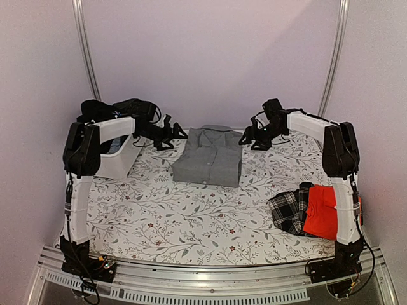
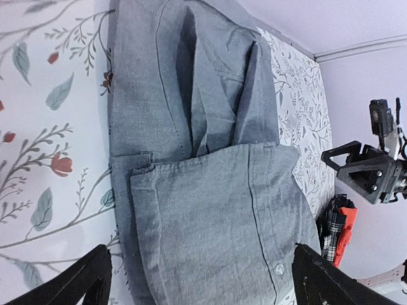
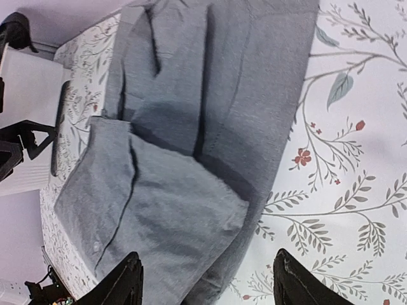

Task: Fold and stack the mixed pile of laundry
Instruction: Fold the rectangle-folded shirt at the center of the board, then adjust the 2/3-rectangle-folded shirt at the center of the board.

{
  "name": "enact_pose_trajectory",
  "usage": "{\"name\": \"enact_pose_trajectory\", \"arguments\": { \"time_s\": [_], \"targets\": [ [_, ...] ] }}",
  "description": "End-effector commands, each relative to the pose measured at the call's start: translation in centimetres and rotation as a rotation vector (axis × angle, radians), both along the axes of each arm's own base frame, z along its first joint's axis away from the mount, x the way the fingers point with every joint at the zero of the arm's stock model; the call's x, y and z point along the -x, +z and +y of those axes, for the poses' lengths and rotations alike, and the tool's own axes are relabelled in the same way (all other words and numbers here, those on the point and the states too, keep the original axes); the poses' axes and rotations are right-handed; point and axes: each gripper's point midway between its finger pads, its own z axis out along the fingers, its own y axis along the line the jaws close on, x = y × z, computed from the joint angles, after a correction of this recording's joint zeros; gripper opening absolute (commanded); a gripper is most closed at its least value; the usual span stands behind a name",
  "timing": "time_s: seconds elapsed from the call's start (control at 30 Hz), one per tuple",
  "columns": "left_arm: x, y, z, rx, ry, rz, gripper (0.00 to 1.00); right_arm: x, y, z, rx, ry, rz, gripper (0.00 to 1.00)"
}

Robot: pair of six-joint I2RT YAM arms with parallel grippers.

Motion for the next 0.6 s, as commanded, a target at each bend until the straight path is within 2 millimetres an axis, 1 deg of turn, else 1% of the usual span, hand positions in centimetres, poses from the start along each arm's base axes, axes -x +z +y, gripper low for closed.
{"name": "enact_pose_trajectory", "arguments": {
  "time_s": [0.0,0.07,0.13,0.17,0.23,0.33,0.37,0.43,0.5,0.57],
  "targets": [
    [1.3,6.8,2.6,-0.037,-0.006,-0.156,0.99,1.6,9.3,2.6,-0.141,0.071,-0.138,0.7],
    [2.6,7.4,2.7,0.021,0.005,-0.164,1.0,3.4,9.5,4.6,-0.199,0.136,-0.116,0.7],
    [4.1,8.3,2.1,0.096,-0.021,-0.189,1.0,5.1,9.5,6.7,-0.25,0.193,-0.093,0.7],
    [4.8,8.4,1.5,0.121,-0.052,-0.186,1.0,5.9,9.2,7.8,-0.271,0.215,-0.072,0.69],
    [6.2,8.8,-0.6,0.134,-0.149,-0.189,1.0,7.3,9.3,9.9,-0.318,0.263,-0.049,0.69],
    [8.2,9.0,-3.7,0.163,-0.256,-0.213,1.0,8.6,8.3,12.2,-0.384,0.297,0.022,0.68],
    [8.9,8.5,-4.7,0.178,-0.277,-0.198,1.0,8.8,7.9,12.6,-0.406,0.305,0.042,0.68],
    [9.9,7.2,-6.1,0.199,-0.307,-0.143,1.0,9.5,6.2,13.2,-0.456,0.297,0.126,0.68],
    [11.0,5.6,-7.0,0.197,-0.327,-0.099,1.0,10.5,4.7,13.3,-0.506,0.286,0.2,0.68],
    [12.0,3.9,-7.3,0.198,-0.337,-0.053,1.0,11.5,3.4,13.3,-0.536,0.276,0.249,0.69]
  ]
}}
